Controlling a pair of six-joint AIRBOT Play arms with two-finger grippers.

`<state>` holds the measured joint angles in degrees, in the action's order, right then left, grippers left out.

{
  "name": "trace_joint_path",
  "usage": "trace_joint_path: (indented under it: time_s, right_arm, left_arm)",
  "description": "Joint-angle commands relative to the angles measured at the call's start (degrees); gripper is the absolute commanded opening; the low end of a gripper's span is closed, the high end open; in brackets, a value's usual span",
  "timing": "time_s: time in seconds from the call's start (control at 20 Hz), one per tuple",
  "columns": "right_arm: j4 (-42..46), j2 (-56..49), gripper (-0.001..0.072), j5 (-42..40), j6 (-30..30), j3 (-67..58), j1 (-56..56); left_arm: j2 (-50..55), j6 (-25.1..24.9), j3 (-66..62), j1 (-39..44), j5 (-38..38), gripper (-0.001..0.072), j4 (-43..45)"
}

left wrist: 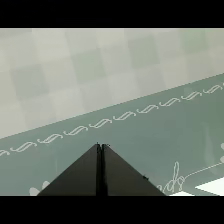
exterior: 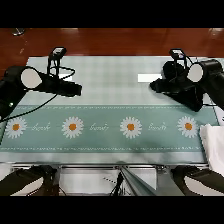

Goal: Fold the shirts.

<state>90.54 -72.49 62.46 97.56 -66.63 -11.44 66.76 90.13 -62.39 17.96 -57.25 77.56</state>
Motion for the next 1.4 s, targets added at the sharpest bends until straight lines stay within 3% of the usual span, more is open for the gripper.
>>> trace_joint_path:
  time_s: [0.0, 1.05, 1.25, 1.3, 1.35]
  right_arm:
    - [0.0, 0.0, 0.0026, 0.0, 0.0, 0.0, 0.0]
    - [-0.1, 0.0, 0.0026, -2.2, 0.0, 0.0, 0.0]
    - [5.1, -0.3, 0.0028, -10.8, -0.2, 0.0, 0.0]
    - [9.0, -0.8, 0.0165, -14.0, 0.2, 0.0, 0.0]
    - [13.7, -1.6, 0.0535, -17.1, 1.8, 0.0, 0.0]
  left_arm:
    - [0.0, 0.0, 0.0, 0.0, 0.0, 0.0028, 0.0]
    - [0.0, 0.0, 0.0, 0.0, 0.7, 0.0028, 0.0]
    - [1.0, 0.0, 0.0, 0.0, 6.3, 0.0031, 0.1]
    - [1.6, 0.0, 0.0, -0.2, 7.6, 0.0102, 0.1]
    - [2.4, 0.0, 0.0, -0.5, 8.9, 0.0448, 0.1]
